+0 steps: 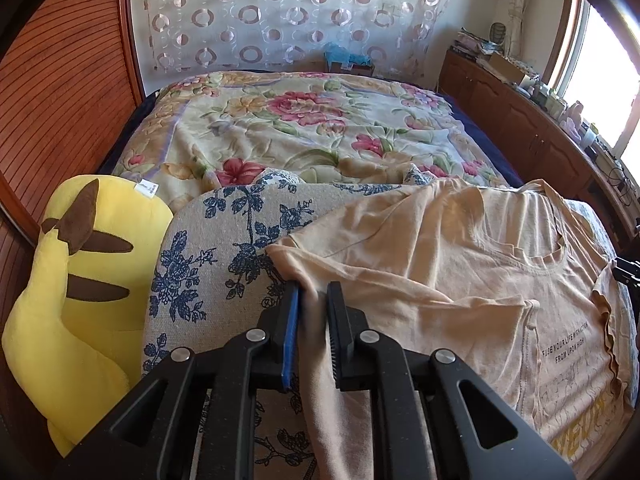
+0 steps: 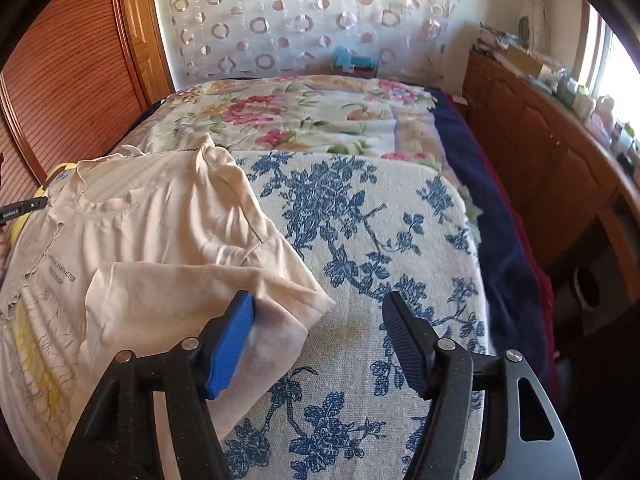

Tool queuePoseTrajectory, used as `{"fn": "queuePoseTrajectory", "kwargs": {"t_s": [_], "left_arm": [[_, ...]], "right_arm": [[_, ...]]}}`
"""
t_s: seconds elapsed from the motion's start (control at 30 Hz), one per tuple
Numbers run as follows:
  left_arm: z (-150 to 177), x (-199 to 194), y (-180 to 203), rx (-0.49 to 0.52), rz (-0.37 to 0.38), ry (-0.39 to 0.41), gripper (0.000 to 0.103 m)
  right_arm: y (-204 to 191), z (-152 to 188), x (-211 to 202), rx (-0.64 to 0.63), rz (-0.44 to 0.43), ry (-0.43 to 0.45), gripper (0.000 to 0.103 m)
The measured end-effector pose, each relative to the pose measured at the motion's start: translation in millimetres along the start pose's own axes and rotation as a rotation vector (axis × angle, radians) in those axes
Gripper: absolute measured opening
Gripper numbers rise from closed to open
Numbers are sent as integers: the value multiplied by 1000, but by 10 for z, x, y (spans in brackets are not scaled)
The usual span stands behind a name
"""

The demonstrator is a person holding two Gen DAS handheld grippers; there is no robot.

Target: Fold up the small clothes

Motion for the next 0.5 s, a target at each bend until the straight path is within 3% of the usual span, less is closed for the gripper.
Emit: {"fn": "queuePoseTrajectory", "kwargs": {"t_s": [0.1,0.17,0.23,0.5], "left_arm": [[2,-11,52,18,-5,2,8],[3,-44,84,23,-7,13,4],[-3,-120,131,32,5,32,4],[7,-806,388,79,41,166,4]], "right_arm": [[-77,-27,20,-30,-18,0,49],[-145,-45,35,-51,-39,2,32],[-206,-59,59,-79,-54,1,6],[-277,-106,-229,-111,-82,96,5]]}}
Point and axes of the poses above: each gripper's, at about its wrist camera, not at the fingertips, and x roughly the way its jaws point, y to its right, z to its underside, the point moved 1 cm from there along x, roughly the way its jaws point, and after that the axes turned 2 degrees about y, right-handed, at the moved point
